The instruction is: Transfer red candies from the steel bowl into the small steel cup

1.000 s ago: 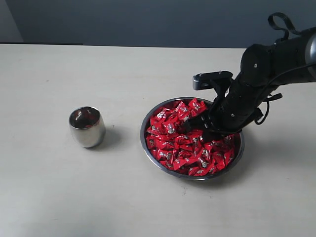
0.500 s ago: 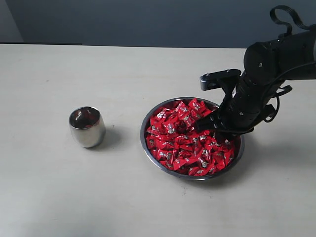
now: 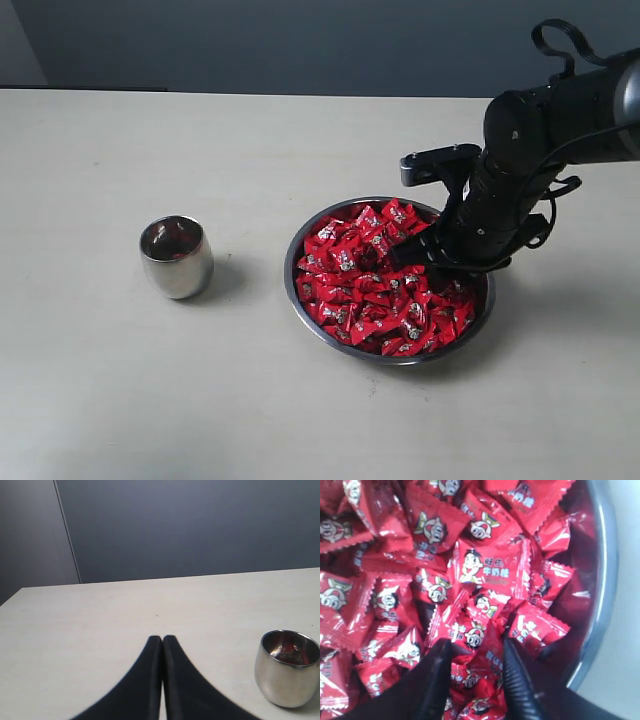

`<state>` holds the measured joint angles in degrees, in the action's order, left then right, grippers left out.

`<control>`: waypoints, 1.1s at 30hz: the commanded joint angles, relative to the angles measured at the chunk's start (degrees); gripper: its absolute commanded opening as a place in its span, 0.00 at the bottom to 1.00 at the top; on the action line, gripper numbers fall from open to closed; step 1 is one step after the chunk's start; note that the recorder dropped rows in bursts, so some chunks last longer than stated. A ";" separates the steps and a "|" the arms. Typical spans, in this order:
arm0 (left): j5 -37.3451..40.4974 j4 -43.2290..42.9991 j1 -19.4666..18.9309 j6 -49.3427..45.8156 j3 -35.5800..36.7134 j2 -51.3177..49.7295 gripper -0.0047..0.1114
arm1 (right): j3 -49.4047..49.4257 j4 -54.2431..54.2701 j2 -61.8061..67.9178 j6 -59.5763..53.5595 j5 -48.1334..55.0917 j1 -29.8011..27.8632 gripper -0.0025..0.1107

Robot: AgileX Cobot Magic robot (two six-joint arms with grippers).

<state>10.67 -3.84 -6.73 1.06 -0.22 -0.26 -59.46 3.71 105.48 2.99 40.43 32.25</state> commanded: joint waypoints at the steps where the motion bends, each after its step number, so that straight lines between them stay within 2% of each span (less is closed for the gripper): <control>1: -0.41 -0.06 -0.04 0.07 0.22 0.26 0.04 | -0.31 -0.88 0.03 0.16 -0.68 -0.08 0.35; 33: -0.36 -0.06 -0.04 0.07 0.22 0.26 0.04 | -0.21 -2.36 2.08 1.70 -1.25 -0.18 0.35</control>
<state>10.67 -3.84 -6.73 1.06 -0.22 -0.26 -59.46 2.00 107.60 4.54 38.35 32.25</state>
